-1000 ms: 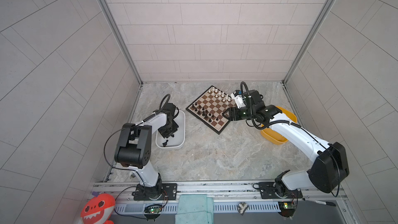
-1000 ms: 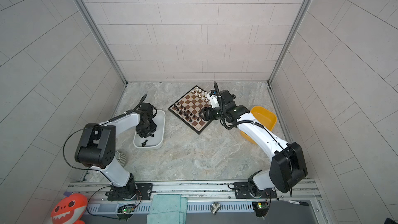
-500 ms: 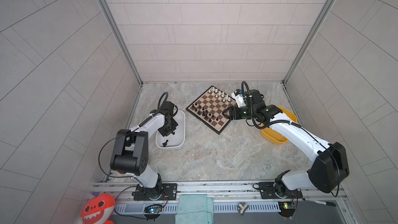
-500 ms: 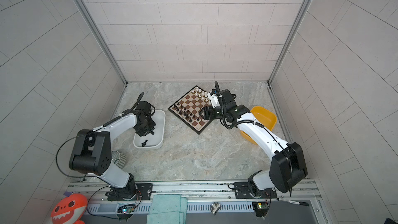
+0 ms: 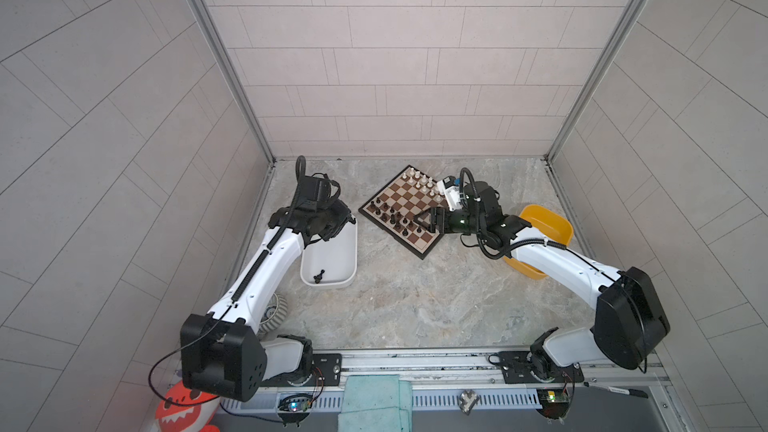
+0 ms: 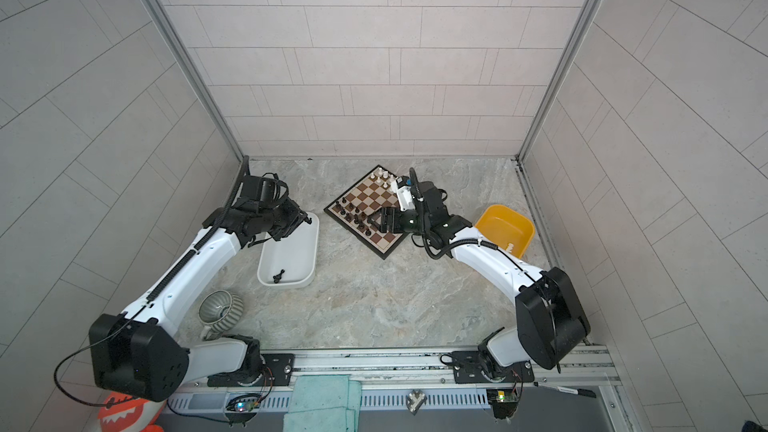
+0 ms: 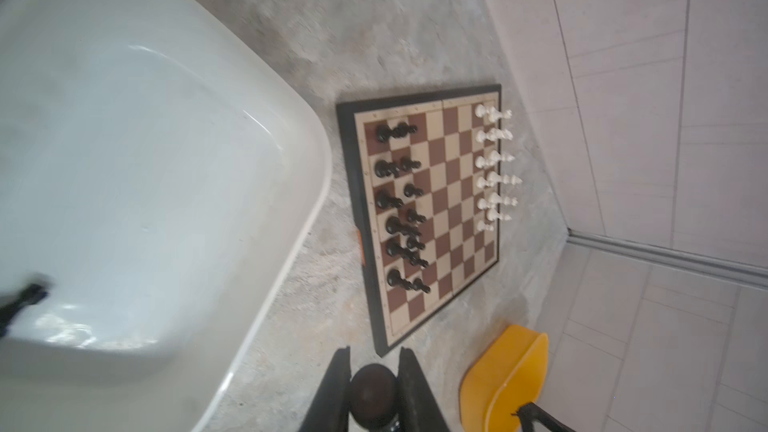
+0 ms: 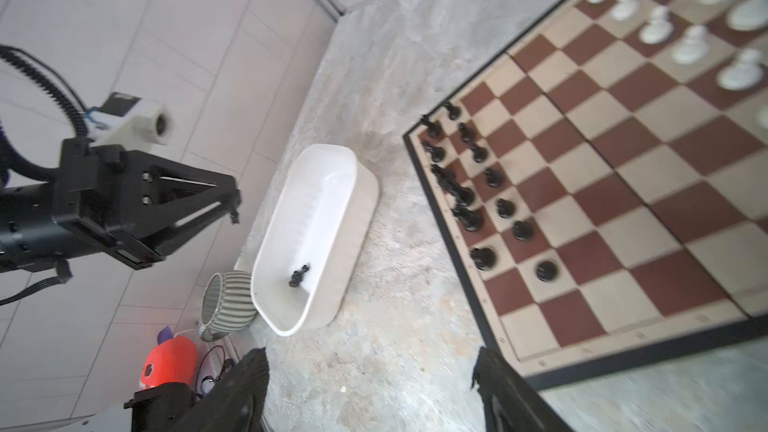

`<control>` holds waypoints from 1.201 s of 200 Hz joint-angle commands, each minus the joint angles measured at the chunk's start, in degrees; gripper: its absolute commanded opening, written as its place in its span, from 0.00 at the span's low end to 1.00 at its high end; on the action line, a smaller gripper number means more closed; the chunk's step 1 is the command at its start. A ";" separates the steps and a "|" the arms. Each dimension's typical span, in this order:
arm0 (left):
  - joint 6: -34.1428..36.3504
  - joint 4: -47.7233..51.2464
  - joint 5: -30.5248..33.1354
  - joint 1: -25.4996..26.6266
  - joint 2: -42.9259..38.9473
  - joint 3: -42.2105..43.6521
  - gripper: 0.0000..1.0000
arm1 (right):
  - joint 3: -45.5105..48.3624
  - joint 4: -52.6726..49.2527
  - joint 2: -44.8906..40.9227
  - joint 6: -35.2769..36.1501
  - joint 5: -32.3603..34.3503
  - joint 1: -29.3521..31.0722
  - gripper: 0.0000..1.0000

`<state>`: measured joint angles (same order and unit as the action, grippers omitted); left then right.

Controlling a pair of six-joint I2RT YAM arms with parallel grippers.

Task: Set up the chess pieces on the board
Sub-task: 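Close left gripper on the black pawn and lift it from the bin, then carry the pawn with left gripper to the board while right gripper grasps it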

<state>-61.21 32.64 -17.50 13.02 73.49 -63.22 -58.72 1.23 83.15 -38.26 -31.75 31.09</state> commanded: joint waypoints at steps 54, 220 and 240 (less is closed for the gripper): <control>-12.97 -7.24 -7.77 4.86 -0.44 -0.83 0.12 | -6.10 13.05 9.03 -3.79 3.46 7.75 0.65; -12.89 -7.86 -8.08 5.79 -1.16 -0.53 0.12 | -10.47 20.73 15.90 -12.43 -1.56 9.41 0.12; -12.55 -7.68 -7.70 5.71 -1.03 -0.54 0.12 | -10.29 20.79 15.56 -12.79 -1.64 9.35 0.01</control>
<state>-74.11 25.34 -24.77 18.39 73.49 -63.22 -68.14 20.27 98.65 -49.54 -33.21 40.25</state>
